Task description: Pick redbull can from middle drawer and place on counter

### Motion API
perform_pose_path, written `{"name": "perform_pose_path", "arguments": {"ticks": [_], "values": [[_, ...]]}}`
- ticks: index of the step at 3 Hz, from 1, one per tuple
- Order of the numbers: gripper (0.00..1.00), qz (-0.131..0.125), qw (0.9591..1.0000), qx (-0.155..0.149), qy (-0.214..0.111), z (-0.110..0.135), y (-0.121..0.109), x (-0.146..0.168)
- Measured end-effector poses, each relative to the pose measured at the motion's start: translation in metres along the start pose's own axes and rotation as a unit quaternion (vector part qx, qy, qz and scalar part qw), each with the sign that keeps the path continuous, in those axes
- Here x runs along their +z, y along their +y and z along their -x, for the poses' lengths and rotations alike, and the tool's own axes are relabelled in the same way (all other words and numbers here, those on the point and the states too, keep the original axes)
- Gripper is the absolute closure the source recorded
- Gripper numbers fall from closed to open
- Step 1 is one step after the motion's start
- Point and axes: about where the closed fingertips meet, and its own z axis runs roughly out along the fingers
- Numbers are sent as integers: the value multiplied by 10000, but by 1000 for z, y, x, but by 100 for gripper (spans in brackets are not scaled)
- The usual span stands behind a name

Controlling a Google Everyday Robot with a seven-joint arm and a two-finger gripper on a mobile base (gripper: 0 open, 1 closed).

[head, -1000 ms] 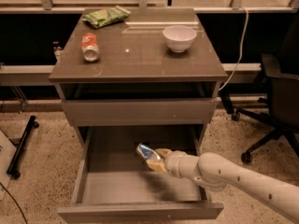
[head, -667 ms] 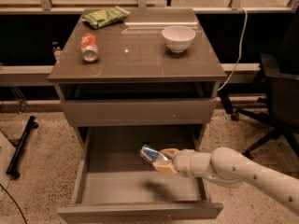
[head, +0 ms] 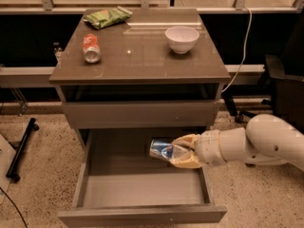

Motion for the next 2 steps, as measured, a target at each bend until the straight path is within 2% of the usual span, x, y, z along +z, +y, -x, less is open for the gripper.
{"name": "perform_pose_path", "arguments": {"ticks": [1,2], "values": [[100,263,9959,-837,212,62,6,-48],[100,324,9833,-1718,515,132,0,-87]]}}
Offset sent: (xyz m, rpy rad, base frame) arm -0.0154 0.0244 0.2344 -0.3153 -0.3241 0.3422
